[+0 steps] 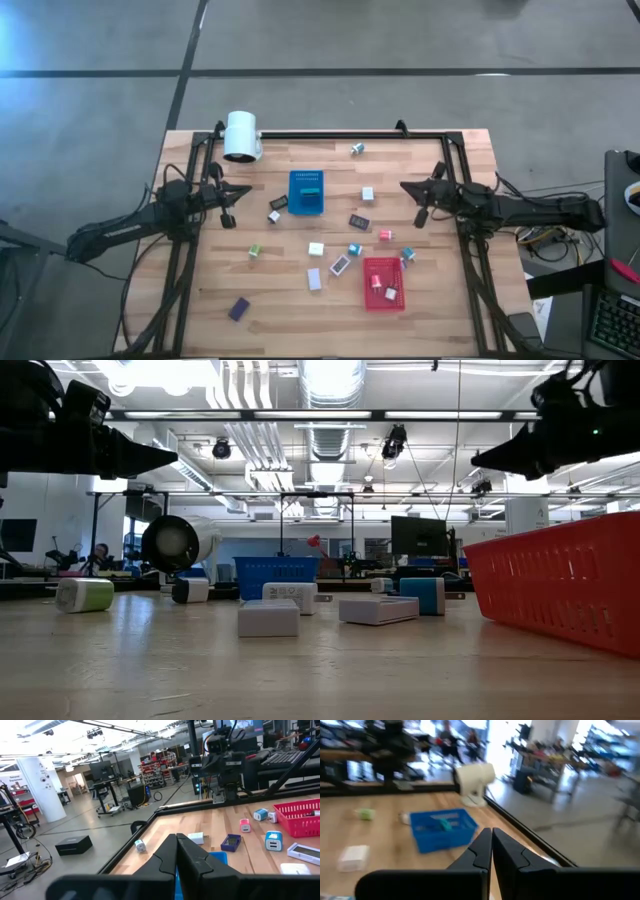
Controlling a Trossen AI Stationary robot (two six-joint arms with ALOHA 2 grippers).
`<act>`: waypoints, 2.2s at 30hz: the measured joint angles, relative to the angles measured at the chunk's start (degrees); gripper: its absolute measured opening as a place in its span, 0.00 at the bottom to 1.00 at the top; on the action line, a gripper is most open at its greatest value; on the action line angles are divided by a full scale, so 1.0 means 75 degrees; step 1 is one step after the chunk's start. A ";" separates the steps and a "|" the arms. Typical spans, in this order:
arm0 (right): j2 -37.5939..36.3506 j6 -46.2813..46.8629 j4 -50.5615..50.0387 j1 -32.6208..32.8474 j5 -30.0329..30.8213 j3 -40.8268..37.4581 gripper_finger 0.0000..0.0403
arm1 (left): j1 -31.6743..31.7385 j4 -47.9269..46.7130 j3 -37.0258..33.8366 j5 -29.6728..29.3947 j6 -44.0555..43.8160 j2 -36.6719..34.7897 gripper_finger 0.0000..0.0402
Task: Pick & Place Office items
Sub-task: Put the top blue charger adapter into the red bin
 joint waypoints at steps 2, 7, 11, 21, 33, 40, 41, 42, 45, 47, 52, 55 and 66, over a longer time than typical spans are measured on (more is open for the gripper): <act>0.0454 0.0202 -0.0016 -0.0028 0.0354 0.0228 0.02 | 0.0000 -0.0002 0.0000 0.0000 0.0000 0.0000 0.03; 0.1686 0.0211 -0.0118 -0.0243 0.0383 0.0790 0.02 | -0.0002 -0.0002 0.0000 0.0000 0.0002 0.0000 0.02; 0.2661 0.0060 -0.0400 -0.0633 0.0248 0.1319 0.02 | -0.0003 -0.0033 0.0000 0.0000 0.0126 0.0000 0.02; 0.5424 -0.0621 -0.2886 -0.2915 -0.2437 0.4358 0.02 | -0.0006 -0.0058 0.0000 0.0000 0.0140 0.0000 0.02; 0.9300 -0.2850 -0.6064 -0.4270 -0.3029 0.8694 0.02 | -0.0006 -0.0066 0.0000 0.0000 0.0137 0.0000 0.02; 1.1288 -0.4542 -0.8385 -0.4635 -0.3002 1.0937 0.05 | -0.0006 -0.0122 0.0000 0.0000 0.0101 0.0000 0.03; 1.1525 -0.4834 -0.8603 -0.4626 -0.3004 1.1164 0.06 | -0.0006 -0.0122 0.0000 0.0000 0.0095 0.0000 0.03; 1.1737 -0.5081 -0.8756 -0.4620 -0.2998 1.1352 0.08 | -0.0006 -0.0122 0.0000 0.0000 0.0084 0.0000 0.03; 1.2276 -0.5481 -0.8879 -0.4611 -0.2805 1.1835 0.16 | -0.0006 -0.0135 0.0000 0.0000 0.0082 0.0000 0.02; 1.2583 -0.5723 -0.8885 -0.4650 -0.2750 1.2103 0.22 | -0.0006 -0.0156 0.0000 0.0000 0.0079 0.0000 0.02; 1.3169 -0.6445 -0.9133 -0.4649 -0.2567 1.2668 0.41 | -0.0006 -0.0201 0.0000 0.0000 -0.0066 0.0000 0.02; 1.3380 -0.6798 -0.9181 -0.4639 -0.2428 1.2832 0.52 | -0.0006 -0.0297 0.0000 0.0000 -0.0093 0.0000 0.02; 1.3577 -0.7707 -0.8980 -0.4655 -0.2437 1.2644 0.60 | -0.0003 -0.0358 0.0000 0.0000 -0.0122 0.0023 0.02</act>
